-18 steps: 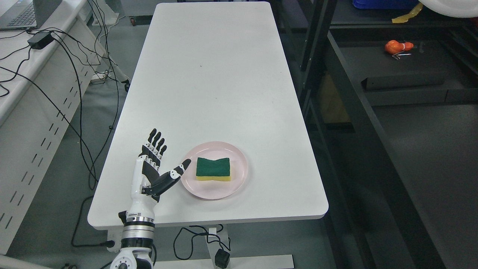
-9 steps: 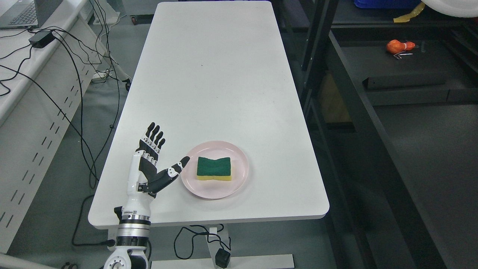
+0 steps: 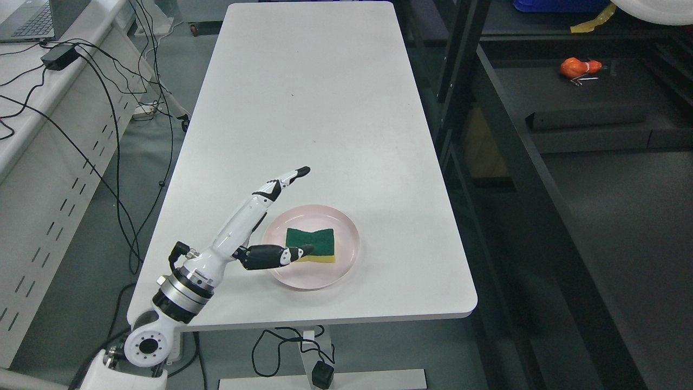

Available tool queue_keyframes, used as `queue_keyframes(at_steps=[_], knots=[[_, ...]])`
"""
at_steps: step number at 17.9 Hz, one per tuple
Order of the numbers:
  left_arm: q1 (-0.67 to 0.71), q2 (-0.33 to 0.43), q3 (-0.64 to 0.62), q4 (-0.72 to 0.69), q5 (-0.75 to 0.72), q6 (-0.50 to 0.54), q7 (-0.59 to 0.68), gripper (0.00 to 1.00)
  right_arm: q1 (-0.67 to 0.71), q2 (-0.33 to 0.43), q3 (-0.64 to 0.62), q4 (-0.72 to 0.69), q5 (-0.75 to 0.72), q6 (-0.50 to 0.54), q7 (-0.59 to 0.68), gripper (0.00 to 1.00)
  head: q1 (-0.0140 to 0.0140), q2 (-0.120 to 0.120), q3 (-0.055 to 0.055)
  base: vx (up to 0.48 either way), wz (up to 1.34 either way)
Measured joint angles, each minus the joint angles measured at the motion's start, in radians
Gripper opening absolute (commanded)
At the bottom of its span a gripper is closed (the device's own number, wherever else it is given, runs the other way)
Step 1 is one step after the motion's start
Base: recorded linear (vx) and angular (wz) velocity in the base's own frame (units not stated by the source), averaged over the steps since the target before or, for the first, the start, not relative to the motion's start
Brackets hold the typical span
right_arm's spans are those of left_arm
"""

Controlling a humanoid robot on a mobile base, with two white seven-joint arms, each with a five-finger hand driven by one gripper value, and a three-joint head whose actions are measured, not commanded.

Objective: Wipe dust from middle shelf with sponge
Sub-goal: 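Raise the left hand and swing it toward the sponge on the pink plate, then lower the left hand onto the green-yellow sponge and close fingers around it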

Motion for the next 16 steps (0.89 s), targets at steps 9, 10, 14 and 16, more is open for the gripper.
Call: queue_keyframes(at_steps=[9, 10, 14, 16], knots=[[-0.172, 0.177, -0.056, 0.021, -0.384, -0.13, -0.173, 0.9, 0.0, 0.0, 0.0, 0.0, 0.0, 0.0, 0.0, 1.0, 0.0, 0.0, 0.0, 0.0, 0.0], [-0.191, 0.194, -0.068, 0.024, -0.404, -0.133, -0.177, 0.9, 0.0, 0.0, 0.0, 0.0, 0.0, 0.0, 0.0, 1.0, 0.0, 0.0, 0.0, 0.0, 0.0], [-0.255, 0.23, -0.12, 0.049, -0.475, -0.143, -0.182, 0.9, 0.0, 0.0, 0.0, 0.0, 0.0, 0.0, 0.0, 1.0, 0.0, 0.0, 0.0, 0.0, 0.0], [-0.282, 0.238, -0.147, 0.066, -0.505, -0.144, -0.182, 0.9, 0.0, 0.0, 0.0, 0.0, 0.0, 0.0, 0.0, 1.0, 0.0, 0.0, 0.0, 0.0, 0.0]])
